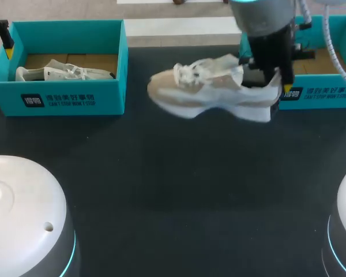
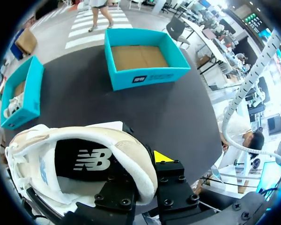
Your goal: Take the shoe out of the shoebox, open the shoe tongue, remove and reinsert the insole, then place the shoe into the shoebox
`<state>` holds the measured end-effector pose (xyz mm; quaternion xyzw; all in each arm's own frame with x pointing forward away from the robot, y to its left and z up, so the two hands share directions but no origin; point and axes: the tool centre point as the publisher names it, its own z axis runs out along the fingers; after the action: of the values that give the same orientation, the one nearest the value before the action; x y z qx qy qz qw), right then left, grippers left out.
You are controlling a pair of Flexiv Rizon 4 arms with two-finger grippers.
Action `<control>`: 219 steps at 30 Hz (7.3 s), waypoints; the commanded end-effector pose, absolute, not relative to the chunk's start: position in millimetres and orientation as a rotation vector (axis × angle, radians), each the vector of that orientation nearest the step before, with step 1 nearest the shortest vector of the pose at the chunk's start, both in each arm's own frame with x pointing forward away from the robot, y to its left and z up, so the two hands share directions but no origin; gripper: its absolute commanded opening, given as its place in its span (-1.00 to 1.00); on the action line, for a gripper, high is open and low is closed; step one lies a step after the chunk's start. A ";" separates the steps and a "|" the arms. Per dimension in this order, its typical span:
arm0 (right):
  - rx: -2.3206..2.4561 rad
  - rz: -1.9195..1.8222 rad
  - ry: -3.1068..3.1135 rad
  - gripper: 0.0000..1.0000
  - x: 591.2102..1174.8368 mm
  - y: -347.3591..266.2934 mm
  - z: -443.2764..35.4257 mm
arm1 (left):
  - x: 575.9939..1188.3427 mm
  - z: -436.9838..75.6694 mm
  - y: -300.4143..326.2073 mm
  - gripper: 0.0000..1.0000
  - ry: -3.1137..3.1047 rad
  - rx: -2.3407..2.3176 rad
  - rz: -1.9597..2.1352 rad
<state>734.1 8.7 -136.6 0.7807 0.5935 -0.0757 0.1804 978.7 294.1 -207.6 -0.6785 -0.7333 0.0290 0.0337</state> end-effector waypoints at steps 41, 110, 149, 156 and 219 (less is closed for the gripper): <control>2.091 -0.212 1.726 -1.00 724.0 57.3 -323.0 | 977.5 -207.2 294.0 1.00 -2.255 -2.087 0.084; 1.377 0.311 2.585 1.00 710.1 71.5 -199.8 | 977.5 -207.2 294.0 1.00 -2.255 -2.087 0.084; 0.031 0.531 2.942 1.00 709.9 54.6 -209.0 | 977.5 -207.2 294.0 1.00 -2.255 -2.087 0.084; 0.027 1.064 2.782 1.00 717.6 -0.2 -227.8 | 977.5 -207.2 294.0 1.00 -2.255 -2.087 0.084; -0.067 1.412 2.678 1.00 760.0 6.6 -375.3 | 977.5 -207.2 294.0 1.00 -2.255 -2.087 0.084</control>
<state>749.5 -14.7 -362.7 -0.0223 0.8832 0.4651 0.0560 978.7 294.1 -207.5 -0.6784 -0.7333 0.0290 0.0337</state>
